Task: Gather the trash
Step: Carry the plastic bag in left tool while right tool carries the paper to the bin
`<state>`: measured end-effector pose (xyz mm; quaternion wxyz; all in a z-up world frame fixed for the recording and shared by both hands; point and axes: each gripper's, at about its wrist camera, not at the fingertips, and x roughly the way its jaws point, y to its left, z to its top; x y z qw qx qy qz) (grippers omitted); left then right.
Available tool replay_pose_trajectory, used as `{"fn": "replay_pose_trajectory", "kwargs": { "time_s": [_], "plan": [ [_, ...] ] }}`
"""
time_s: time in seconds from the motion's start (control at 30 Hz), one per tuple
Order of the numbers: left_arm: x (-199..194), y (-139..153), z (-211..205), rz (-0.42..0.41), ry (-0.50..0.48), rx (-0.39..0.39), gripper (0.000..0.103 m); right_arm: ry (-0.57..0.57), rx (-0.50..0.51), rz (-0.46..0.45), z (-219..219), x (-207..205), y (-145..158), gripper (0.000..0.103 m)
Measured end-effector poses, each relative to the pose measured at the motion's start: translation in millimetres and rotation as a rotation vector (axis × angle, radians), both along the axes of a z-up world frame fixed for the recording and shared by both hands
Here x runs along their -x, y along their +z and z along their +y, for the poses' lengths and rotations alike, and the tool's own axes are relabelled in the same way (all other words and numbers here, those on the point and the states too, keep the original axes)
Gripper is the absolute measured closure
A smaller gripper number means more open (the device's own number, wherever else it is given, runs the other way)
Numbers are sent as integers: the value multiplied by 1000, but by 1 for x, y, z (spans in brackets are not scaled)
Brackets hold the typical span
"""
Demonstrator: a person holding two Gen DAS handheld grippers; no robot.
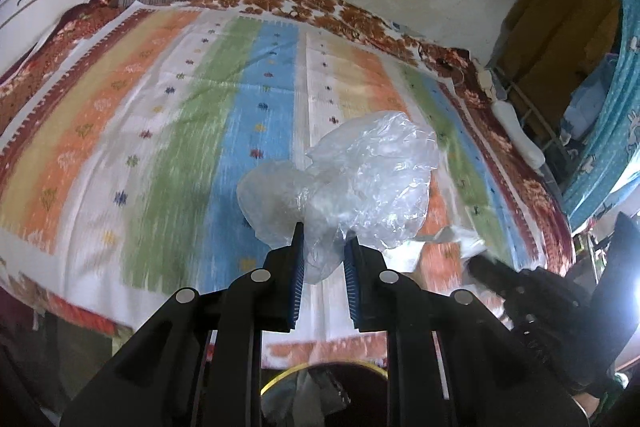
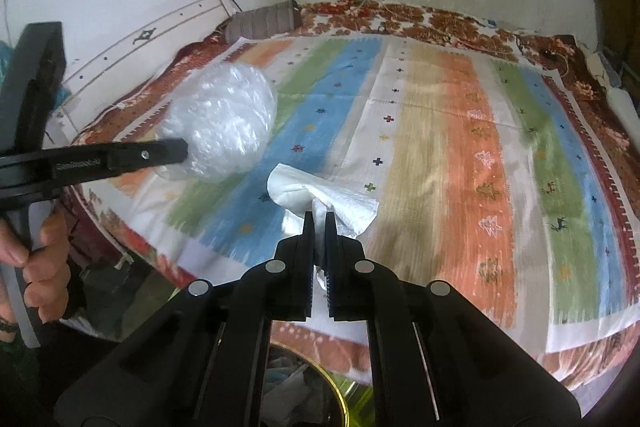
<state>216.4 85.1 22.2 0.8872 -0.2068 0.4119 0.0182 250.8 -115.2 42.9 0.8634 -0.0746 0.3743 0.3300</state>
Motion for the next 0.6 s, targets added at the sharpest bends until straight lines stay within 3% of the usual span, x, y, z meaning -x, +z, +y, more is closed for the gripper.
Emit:
{"fn": "replay_pose_trajectory", "kwargs": {
  "time_s": [0.13, 0.6],
  "plan": [
    [19, 0, -1, 0, 2, 52, 86, -16, -13, -18, -15, 23, 9, 99],
    [89, 0, -40, -42, -54, 54, 86, -3, -24, -18, -44, 93, 0, 99]
  ]
}}
